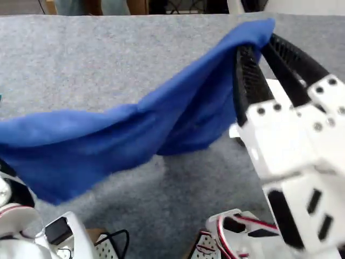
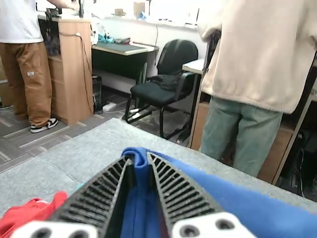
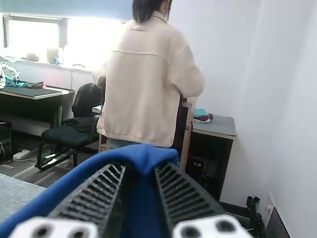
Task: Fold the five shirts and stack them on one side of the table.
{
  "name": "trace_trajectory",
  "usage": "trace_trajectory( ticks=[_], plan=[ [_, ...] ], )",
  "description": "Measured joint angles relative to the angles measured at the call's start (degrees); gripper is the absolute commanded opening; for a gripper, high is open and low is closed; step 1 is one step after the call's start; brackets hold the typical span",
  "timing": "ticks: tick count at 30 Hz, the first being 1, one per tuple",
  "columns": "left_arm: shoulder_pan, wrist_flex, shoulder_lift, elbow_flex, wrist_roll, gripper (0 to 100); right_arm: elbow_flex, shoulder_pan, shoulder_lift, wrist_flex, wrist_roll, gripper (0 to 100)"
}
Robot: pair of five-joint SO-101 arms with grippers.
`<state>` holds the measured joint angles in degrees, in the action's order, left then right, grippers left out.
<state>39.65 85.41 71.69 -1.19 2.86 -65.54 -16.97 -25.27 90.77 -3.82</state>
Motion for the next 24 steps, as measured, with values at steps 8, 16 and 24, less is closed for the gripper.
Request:
trace_trajectory(
  ticks=[8,16,24],
  plan=[
    [-0.4,-2.5,0.2,8.7,-0.5,3,4.1,-0.3,2.5,-0.6,0.0,1.4],
    [-3.5,-31.0,-0.9,38.3,-0.5,3,25.5,1.1,14.2,-16.0,0.0,1.4],
    [-10.6,-80.0,-20.5,60.7,-0.5,3,42.4,4.8,31.6,-51.1,0.0,1.4]
  ],
)
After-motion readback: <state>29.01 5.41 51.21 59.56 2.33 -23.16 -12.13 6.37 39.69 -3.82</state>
